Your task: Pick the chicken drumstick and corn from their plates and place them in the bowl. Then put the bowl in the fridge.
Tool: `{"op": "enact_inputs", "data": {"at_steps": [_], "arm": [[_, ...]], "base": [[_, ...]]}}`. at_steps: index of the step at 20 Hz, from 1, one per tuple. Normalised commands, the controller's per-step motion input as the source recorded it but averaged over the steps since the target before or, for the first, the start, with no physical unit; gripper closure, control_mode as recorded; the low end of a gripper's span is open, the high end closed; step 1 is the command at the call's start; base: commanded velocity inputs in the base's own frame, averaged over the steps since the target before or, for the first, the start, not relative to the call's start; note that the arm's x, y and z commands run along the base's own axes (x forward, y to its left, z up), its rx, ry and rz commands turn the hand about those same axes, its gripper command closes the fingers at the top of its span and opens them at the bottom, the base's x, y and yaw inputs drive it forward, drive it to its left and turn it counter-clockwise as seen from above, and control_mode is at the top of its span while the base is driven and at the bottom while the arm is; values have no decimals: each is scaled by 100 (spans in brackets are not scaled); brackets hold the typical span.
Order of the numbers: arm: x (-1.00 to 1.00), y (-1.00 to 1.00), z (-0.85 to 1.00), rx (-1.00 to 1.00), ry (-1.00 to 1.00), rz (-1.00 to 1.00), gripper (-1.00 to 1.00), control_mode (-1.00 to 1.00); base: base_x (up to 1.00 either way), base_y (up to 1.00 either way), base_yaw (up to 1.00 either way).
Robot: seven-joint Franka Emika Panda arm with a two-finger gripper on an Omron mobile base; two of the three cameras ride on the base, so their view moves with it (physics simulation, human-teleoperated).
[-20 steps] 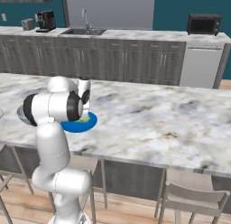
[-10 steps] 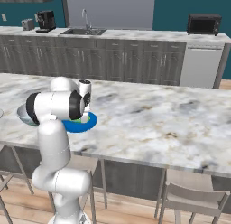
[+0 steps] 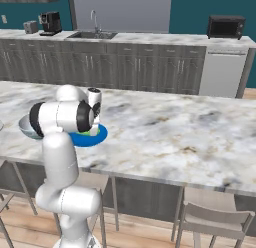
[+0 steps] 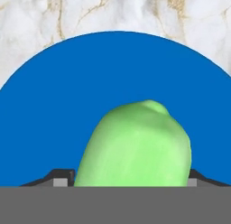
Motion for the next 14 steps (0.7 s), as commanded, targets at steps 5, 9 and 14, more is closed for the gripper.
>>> {"op": "enact_inputs", "data": {"at_steps": [5, 9, 14], "arm": [[-31, 2, 36, 11, -18, 0, 100, -100], [-27, 13, 58, 14, -23, 5, 100, -100], [-26, 22, 64, 11, -15, 13, 100, -100]], "base": [[0, 0, 0], [0, 0, 0], [0, 0, 0]]}}
